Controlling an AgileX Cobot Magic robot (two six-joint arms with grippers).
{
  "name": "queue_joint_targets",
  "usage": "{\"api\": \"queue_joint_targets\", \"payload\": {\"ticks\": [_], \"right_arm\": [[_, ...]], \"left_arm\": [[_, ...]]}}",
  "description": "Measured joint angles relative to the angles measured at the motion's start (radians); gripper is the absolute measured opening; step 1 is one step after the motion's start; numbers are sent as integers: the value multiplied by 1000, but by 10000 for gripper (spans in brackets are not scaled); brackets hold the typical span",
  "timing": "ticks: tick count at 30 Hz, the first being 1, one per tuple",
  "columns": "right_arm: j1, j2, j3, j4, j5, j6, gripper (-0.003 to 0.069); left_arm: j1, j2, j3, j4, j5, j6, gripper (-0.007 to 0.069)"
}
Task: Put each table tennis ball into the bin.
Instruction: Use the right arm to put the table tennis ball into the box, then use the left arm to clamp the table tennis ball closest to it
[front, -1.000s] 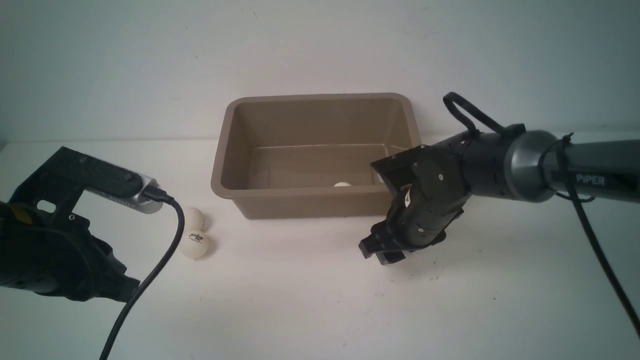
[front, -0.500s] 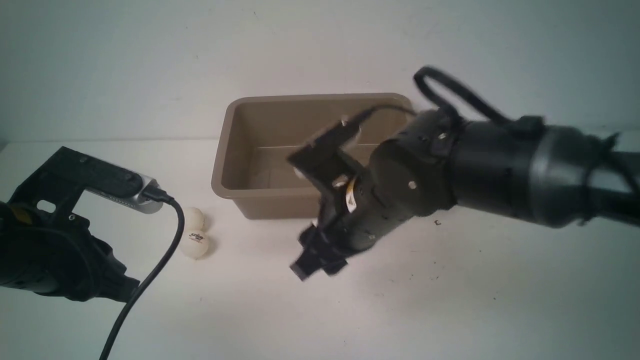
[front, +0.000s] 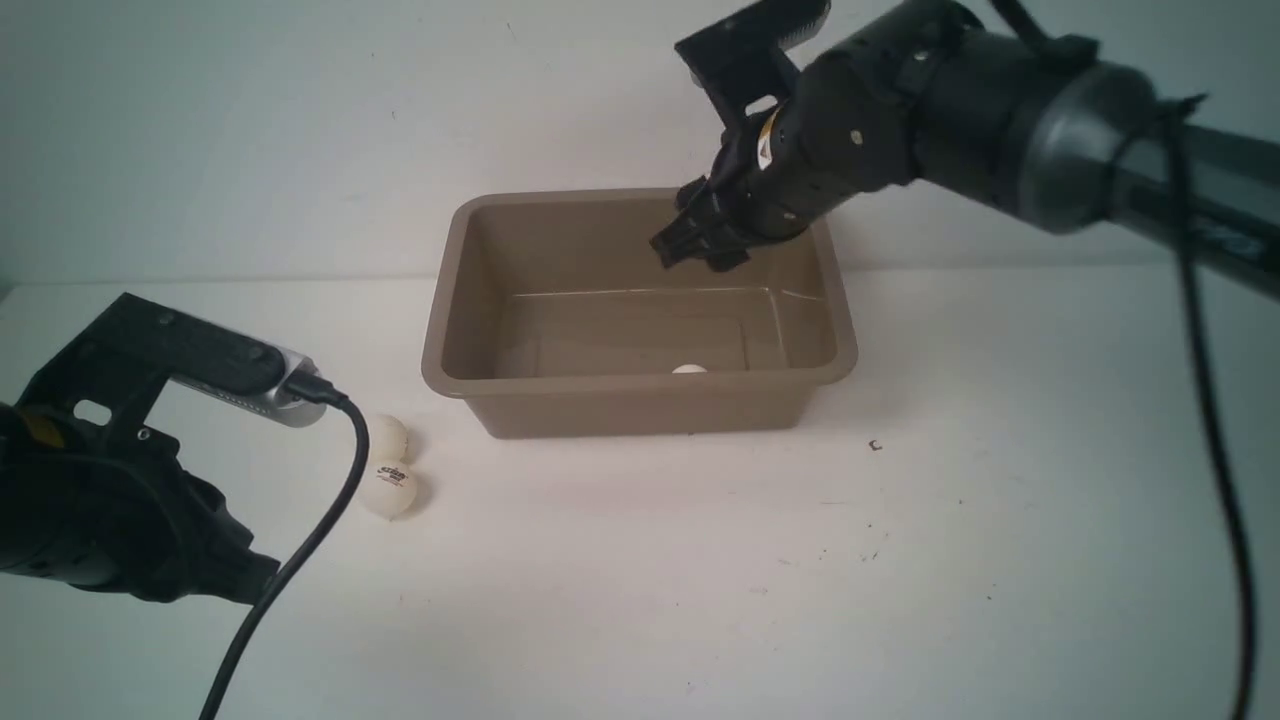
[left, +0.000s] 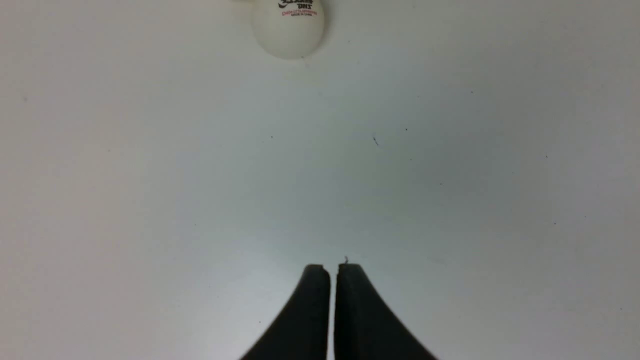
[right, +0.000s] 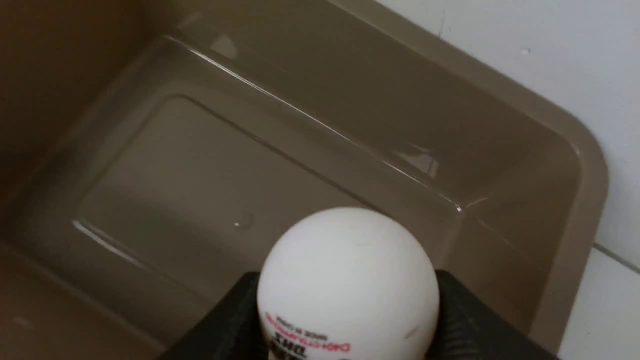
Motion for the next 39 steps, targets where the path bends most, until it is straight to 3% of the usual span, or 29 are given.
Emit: {"api": "queue_joint_targets", "payload": {"ticks": [11, 21, 29, 35, 39], "right_arm": [[-3, 163, -140, 5, 69, -23, 361], [-3, 163, -147, 5, 69, -23, 446], [-3, 157, -147, 3, 106, -26, 458], [-3, 70, -147, -22, 125, -81, 437], [-3, -130, -147, -84, 156, -102, 356]], "left_arm": [[0, 0, 0, 0, 0, 0, -1], [0, 0, 0, 0, 0, 0, -1], [0, 0, 0, -1, -1, 0, 4], [0, 14, 0, -35, -69, 10, 57], [0, 80, 0, -86, -147, 57, 160]]}}
